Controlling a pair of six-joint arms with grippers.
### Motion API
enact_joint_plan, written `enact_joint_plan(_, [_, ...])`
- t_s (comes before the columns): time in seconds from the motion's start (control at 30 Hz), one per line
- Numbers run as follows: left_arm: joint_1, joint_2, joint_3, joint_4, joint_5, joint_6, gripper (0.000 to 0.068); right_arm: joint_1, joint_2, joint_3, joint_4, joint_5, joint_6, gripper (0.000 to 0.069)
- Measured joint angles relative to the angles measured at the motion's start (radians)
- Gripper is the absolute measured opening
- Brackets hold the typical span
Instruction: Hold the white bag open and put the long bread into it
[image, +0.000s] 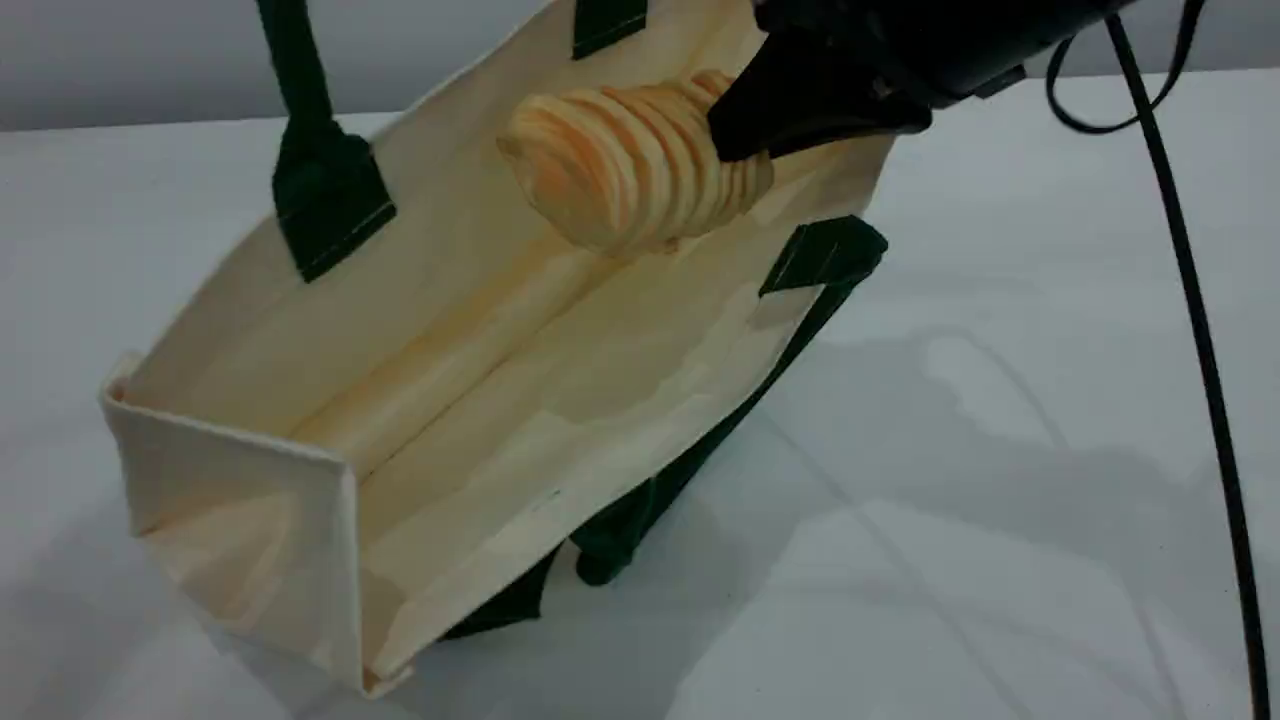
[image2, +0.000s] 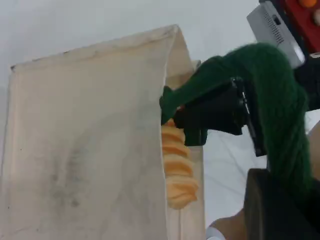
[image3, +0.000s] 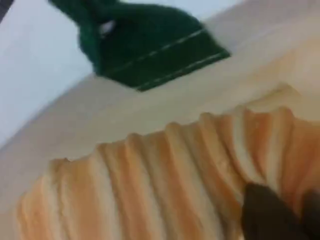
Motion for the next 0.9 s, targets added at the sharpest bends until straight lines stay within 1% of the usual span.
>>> enact_joint_plan(0.07, [0.0, 0.0, 0.0, 0.0, 0.0, 0.0, 0.0089, 0.003, 0.02, 0.0, 0.034, 0.001, -0.034, 0.0059])
enact_joint_plan(0.2, [0.0, 0.0, -0.001, 0.0, -0.001, 0.0, 0.0089, 0.044, 0.051, 0.0, 0.064, -0.001, -0.081, 0.0058])
enact_joint_plan(0.33, [0.0, 0.0, -0.002, 0.0, -0.001, -0.004, 0.0089, 0.092, 0.065, 0.0, 0.094, -0.047, -0.156, 0.006])
enact_joint_plan(0.43, [0.0, 0.0, -0.002, 0.0, 0.001, -0.004, 0.0089, 0.1, 0.065, 0.0, 0.126, -0.051, -0.192, 0.009])
enact_joint_plan(0.5, [0.0, 0.0, -0.002, 0.0, 0.001, -0.004, 0.0089, 0.1, 0.065, 0.0, 0.144, -0.048, -0.192, 0.014])
enact_joint_plan(0.7, [0.0, 0.0, -0.002, 0.008, 0.0, -0.004, 0.0089, 0.098, 0.063, 0.0, 0.172, -0.019, -0.191, 0.0411])
enact_joint_plan(0.8, [0.0, 0.0, -0.002, 0.039, -0.022, -0.004, 0.0089, 0.098, 0.037, 0.0, 0.164, 0.003, -0.191, 0.0477])
enact_joint_plan(0.9, [0.0, 0.0, -0.002, 0.078, -0.04, -0.009, 0.0089, 0.097, -0.015, 0.0, 0.152, 0.008, -0.19, 0.0491])
